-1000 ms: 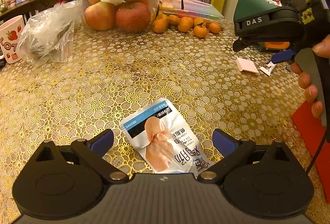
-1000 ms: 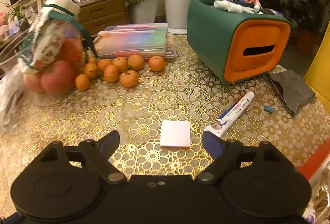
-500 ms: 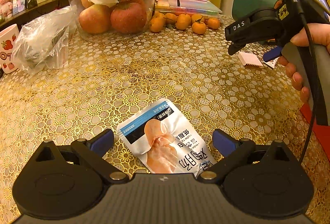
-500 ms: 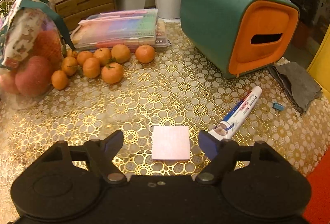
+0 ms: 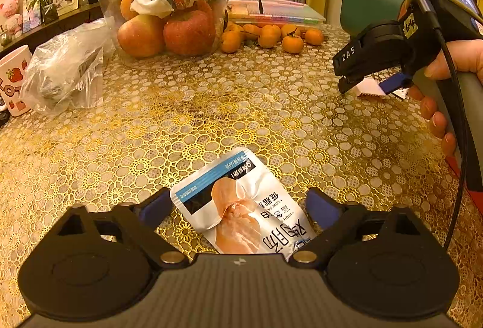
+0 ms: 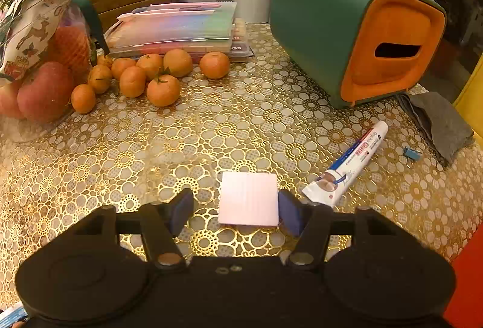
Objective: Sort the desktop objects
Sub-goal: 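Grasp the white hand-print snack pouch with the left gripper while the right grasps the white paper square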
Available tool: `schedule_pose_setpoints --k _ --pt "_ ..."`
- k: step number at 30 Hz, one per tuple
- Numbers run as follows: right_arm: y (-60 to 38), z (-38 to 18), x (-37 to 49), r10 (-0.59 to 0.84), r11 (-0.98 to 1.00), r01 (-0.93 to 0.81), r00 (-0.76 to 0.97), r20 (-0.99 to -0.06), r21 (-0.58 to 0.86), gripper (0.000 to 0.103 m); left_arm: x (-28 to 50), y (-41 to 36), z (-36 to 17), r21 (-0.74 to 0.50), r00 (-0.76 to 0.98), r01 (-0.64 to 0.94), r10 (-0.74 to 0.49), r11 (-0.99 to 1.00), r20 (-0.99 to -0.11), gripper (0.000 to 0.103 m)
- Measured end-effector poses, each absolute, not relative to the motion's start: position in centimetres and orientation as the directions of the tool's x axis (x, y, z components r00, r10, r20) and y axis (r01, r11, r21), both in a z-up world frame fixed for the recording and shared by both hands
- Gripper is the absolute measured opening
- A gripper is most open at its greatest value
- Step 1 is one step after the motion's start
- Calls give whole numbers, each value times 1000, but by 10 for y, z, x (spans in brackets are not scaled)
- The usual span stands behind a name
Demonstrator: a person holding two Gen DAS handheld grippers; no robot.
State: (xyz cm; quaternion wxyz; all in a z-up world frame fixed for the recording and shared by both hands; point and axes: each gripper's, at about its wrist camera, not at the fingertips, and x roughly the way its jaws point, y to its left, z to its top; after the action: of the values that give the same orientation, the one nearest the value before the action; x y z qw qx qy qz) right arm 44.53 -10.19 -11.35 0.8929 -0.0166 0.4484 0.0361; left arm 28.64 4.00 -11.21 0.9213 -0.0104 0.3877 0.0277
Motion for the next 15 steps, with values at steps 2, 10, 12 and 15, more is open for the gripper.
schedule_pose_setpoints --k 2,10,12,15 --pt "-101 -112 445 52 997 -82 597 -801 3 52 286 40 -111 5 700 -62 47 998 -712 84" --pt "-104 -110 434 69 994 -105 603 -795 7 40 286 42 -107 -8 700 -45 26 999 -714 73" --pt "-103 -109 430 78 994 -113 597 -799 12 40 285 41 -105 -12 702 -36 16 999 -712 68" --pt "-101 -106 419 101 991 -127 588 -802 32 40 283 41 -105 -27 698 -34 4 999 -716 65"
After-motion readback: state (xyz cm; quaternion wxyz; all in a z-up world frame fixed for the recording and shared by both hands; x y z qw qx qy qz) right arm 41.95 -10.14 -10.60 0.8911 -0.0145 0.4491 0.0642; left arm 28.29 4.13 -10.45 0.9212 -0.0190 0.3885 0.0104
